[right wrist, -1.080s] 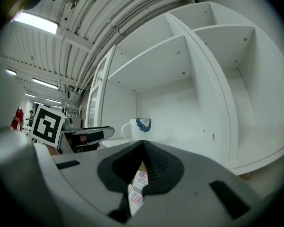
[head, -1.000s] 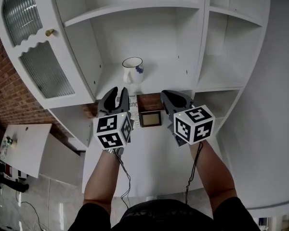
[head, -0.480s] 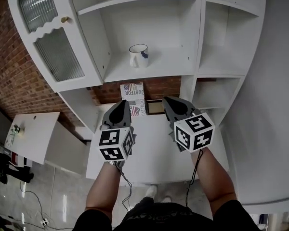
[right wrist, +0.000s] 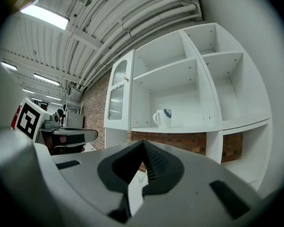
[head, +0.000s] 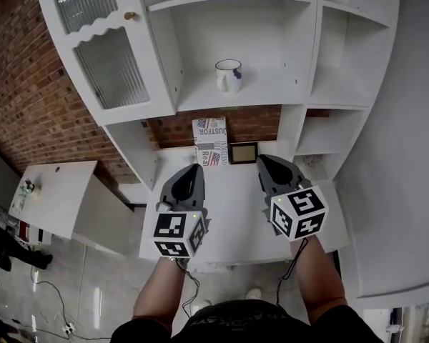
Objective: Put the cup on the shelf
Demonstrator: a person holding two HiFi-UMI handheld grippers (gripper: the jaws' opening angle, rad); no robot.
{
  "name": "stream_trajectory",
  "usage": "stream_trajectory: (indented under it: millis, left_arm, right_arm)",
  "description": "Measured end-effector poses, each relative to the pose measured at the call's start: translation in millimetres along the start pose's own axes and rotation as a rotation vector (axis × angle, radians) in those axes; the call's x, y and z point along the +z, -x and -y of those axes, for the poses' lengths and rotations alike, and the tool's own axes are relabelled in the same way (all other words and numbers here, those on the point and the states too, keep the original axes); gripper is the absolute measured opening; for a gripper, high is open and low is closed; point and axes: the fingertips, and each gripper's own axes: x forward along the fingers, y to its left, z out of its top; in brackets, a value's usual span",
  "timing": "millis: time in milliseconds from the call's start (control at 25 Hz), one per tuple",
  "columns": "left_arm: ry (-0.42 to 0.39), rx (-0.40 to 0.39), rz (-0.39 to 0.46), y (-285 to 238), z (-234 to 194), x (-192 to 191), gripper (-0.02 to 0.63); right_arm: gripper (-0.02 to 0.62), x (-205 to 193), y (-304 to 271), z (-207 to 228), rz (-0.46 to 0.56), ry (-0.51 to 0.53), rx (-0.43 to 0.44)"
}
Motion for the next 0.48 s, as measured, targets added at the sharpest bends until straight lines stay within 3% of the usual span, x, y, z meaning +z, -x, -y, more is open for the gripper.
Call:
stream_trajectory:
  millis: [480]
  left_arm:
    - [0.012, -0.165, 0.019, 70.7, -43.0, -4.6, 0.005]
  right_arm:
    - [0.0, -6.8, 27.5, -87.9, 0.003, -0.017, -0.172]
